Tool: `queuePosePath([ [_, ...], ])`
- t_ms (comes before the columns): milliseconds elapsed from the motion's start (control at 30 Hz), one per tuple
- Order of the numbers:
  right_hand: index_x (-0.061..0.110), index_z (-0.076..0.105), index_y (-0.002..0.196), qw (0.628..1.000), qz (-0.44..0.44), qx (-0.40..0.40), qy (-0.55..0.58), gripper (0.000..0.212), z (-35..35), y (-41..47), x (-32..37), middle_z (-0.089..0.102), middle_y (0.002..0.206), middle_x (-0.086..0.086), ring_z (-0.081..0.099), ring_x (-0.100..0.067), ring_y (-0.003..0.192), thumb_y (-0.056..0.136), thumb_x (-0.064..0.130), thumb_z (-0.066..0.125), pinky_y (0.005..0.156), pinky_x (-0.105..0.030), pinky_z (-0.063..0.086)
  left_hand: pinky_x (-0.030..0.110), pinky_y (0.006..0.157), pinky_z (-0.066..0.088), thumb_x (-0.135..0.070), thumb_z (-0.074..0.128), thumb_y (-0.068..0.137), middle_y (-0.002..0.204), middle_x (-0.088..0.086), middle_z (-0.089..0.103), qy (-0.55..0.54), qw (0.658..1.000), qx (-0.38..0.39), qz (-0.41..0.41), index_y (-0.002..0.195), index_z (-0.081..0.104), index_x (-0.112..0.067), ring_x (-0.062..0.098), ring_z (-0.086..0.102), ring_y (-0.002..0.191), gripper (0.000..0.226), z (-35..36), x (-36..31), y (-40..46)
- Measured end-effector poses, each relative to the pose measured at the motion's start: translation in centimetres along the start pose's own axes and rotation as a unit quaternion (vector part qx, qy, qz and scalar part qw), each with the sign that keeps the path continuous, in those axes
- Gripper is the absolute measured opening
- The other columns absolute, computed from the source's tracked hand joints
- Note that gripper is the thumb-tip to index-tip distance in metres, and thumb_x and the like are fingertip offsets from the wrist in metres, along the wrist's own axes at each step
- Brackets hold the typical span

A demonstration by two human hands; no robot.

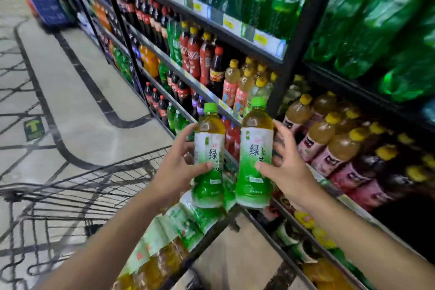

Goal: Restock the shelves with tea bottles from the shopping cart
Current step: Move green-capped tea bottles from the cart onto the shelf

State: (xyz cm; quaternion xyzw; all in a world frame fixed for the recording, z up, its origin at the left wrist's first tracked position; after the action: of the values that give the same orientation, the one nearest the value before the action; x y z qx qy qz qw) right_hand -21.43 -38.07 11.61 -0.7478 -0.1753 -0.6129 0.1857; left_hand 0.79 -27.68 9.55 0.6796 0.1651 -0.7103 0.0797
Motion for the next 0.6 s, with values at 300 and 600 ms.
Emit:
queuePosePath([
  [300, 0.058, 0.03, 0.146, 0.988, -0.144, -0.049, 0.001, 0.095, -12.2, -5.2, 13.3, 0.061, 0.135, 0.004, 0.068, -0.012, 0.111, 0.086, 0.001, 0.075, 0.092, -0.042, 0.057, 0.061, 0.1, 0.052, -0.025, 0.093, 0.058, 0.128, 0.009, 0.068, -0.015, 0.988, 0.073, 0.135, 0.133, 0.052, -0.054, 0.031, 0.068, 0.115, 0.09, 10.5, -16.6, -0.1],
  [600, 0.042, 0.044, 0.145, 0.967, -0.223, -0.122, -0.013, 0.088, -19.0, -9.1, 23.7, 0.067, 0.126, 0.003, 0.071, -0.022, 0.105, 0.068, 0.018, 0.078, 0.089, -0.041, 0.059, 0.043, 0.082, 0.058, -0.001, 0.085, 0.066, 0.122, 0.008, 0.072, -0.008, 0.967, 0.111, 0.231, 0.133, 0.061, -0.022, 0.032, 0.073, 0.103, 0.074, 18.5, -28.5, -1.5],
])
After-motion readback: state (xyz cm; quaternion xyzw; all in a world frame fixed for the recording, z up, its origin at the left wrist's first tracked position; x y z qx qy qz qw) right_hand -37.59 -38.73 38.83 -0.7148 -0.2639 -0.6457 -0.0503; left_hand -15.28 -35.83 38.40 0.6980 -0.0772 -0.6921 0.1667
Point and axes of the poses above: each hand's wrist, its own y-axis towards the middle knuckle, its own z-axis out of the palm, x = y × z, the point moved 4 cm from there along y, towards the middle knuckle
